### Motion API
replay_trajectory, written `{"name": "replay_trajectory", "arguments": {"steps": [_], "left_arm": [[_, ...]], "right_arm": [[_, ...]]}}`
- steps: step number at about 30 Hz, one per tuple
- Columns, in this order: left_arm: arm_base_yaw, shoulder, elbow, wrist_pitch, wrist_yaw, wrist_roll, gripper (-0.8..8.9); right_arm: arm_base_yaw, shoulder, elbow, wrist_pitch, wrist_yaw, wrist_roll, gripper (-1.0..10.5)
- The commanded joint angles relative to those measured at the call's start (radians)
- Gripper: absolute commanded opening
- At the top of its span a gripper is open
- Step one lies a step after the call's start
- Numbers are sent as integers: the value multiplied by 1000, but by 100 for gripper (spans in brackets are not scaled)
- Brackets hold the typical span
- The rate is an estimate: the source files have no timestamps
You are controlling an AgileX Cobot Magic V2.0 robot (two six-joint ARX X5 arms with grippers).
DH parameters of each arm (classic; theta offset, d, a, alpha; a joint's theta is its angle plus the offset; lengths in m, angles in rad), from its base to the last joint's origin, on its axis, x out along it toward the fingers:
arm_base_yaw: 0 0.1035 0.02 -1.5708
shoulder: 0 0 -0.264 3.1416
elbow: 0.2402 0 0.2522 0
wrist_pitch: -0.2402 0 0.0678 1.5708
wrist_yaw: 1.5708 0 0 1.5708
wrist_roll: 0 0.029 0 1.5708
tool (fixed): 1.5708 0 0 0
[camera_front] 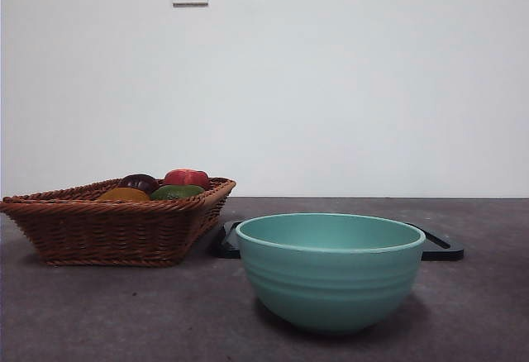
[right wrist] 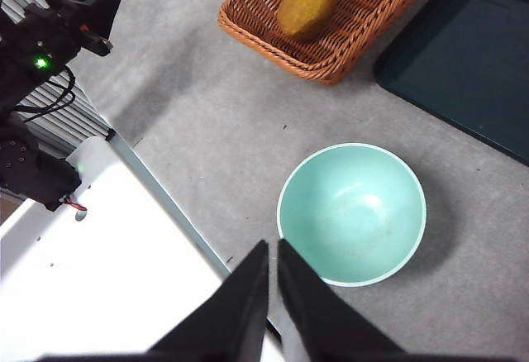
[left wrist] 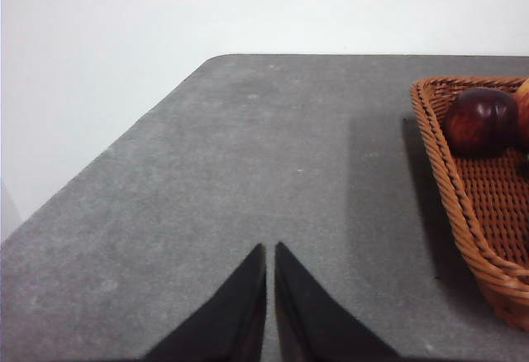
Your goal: Pick up the wifruite, put it on the bowl, pick up the plate, put it on desk
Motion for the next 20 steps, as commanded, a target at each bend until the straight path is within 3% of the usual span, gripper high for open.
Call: {"name": "replay_trajectory", "arguments": {"steps": [1,20], "left_arm": [[4,-2,-21,-6,2,-38,15],[4,-2,-21,-6,2,-65,15]], "right_arm": [[6,6,13,10,0,-12,7],[6,6,13,10,0,-12,7]]}}
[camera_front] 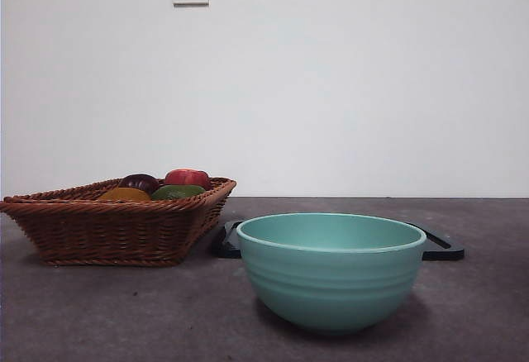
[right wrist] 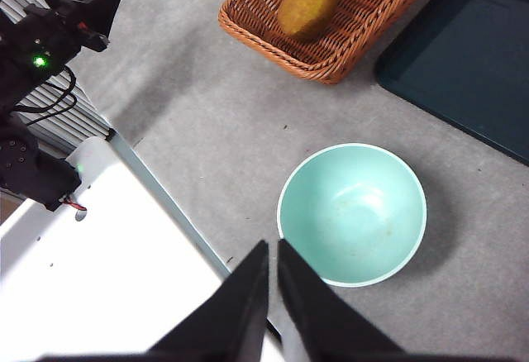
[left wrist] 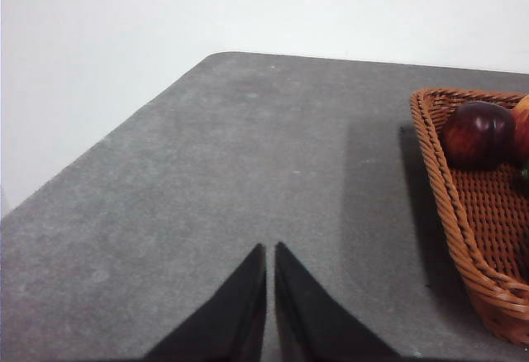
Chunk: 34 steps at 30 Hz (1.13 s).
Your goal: Pick up the wifruite, put it on the bowl, pick up the plate, put it on desk
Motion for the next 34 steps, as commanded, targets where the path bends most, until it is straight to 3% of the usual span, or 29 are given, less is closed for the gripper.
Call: {"name": "replay_trajectory", "arguments": {"steps": [1,20,24,26,34], "left_arm": [[3,-2,-21,-6,2,-5,15],[3,-2,-21,-6,2,-5,15],[3,-2,-21,-6,2,-5,15],[3,-2,-21,-6,2,-5,15],[3,-1,-21,-6,2,-5,15]], "right_arm": [[6,6,13,10,0,-12,7],[6,5,13,10,28,-16,7],[-20,-5,12,42,82,-103,7],[-66,-21,1,108,138,-146,7],[-422,-262,-276,526,132,-196,7]]}}
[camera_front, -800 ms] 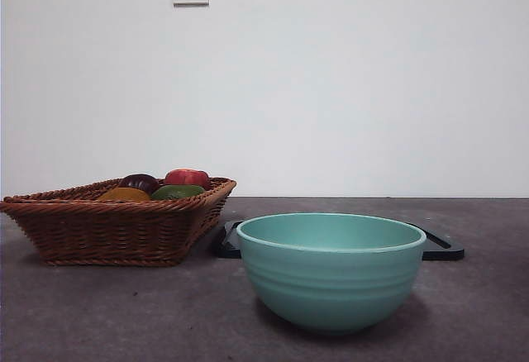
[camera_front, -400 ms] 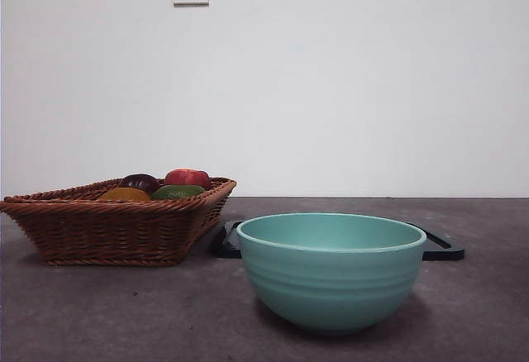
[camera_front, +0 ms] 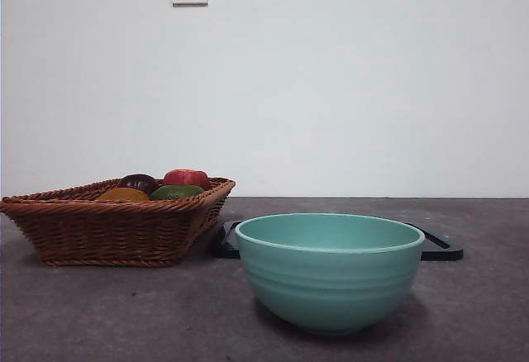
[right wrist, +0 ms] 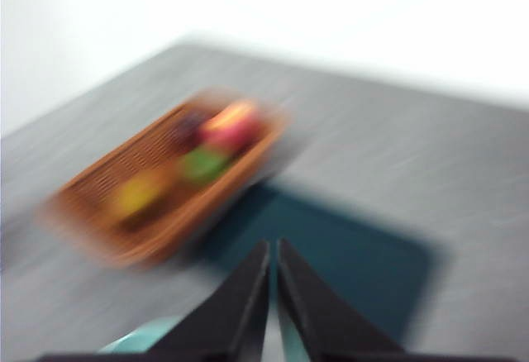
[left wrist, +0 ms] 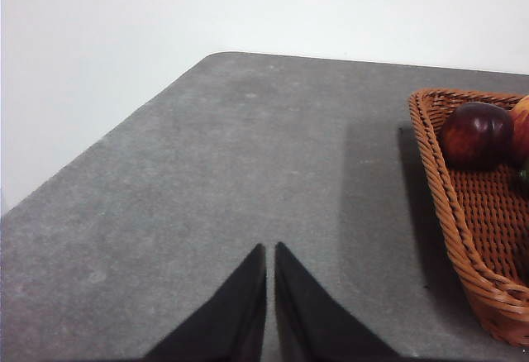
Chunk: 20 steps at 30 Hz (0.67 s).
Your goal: Pick up the wifruite, put it on the bowl, pick up the plate, put it on desk
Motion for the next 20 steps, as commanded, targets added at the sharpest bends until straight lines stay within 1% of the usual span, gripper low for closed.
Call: {"name": "replay_trajectory", "arguments": {"steps": [1,2,3,5,7,14,17,20], "left_arm": [[3,-1,-21,-7,2,-3,15],[3,-1,-21,-7,2,-3,15],[3,-1,-21,-7,2,-3,15],[3,-1,-21,-7,2,-3,15],[3,-1,-21,-7,2,-3,15],[3,-1,-21,-7,2,-3,15],[3,-1,-21,-7,2,-3,15],[3,-1,-21,-7,2,-3,15]], "right_arm": [[-141,-105,-139,162,1,-32,7],[-192,-155,-203,224,2,-36,7],[-223,-189,-246,264,2,-40,6],[-265,-250,-322,317,9,-46,7],[-291,-314,-396,349,35,-51,7],[-307,-464,-591,392,112,-54,7],[-307,-501,-652,392,131,-53,7],[-307,-529,-703,391,131,-53,7]]}}
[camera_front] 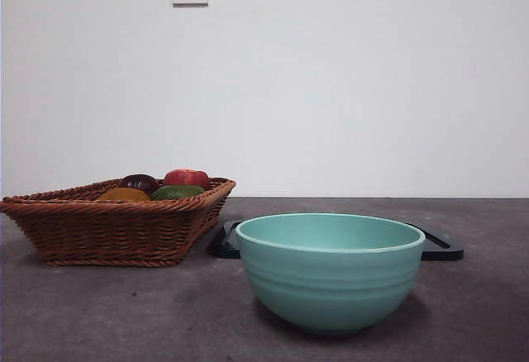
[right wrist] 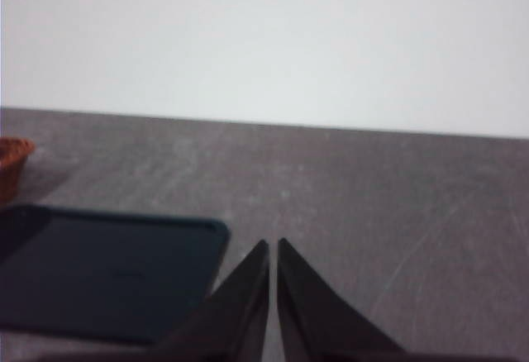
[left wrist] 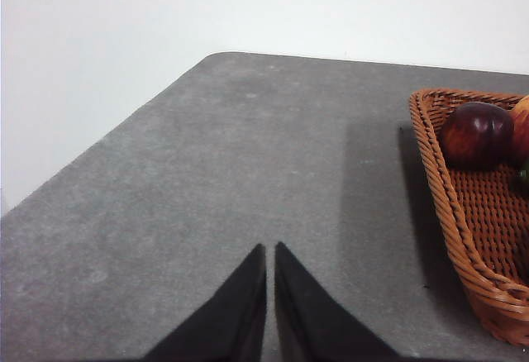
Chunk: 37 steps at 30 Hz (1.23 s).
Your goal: Pick up the wifruite, put it on the bowl, pick up the plate, put it on desk
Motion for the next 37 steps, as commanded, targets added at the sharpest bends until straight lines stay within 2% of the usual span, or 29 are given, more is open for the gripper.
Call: {"name": "replay_trajectory", "arguments": {"steps": [1,10,14,37], "left_arm": [[4,-1,-21,-7,2,-3,15],[4,-1,-21,-7,2,-3,15],[4,-1,-21,-7,2,-3,15],[4,-1,-21,-7,2,-3,15]], "right_arm": [[-2,-24,-40,10,4,-10,7],[-2,-51,-74,-130,5,1,7],[-2,-51,-74,-123,1,64,7],[-2,-51,-73,-110,4,65,7]]}}
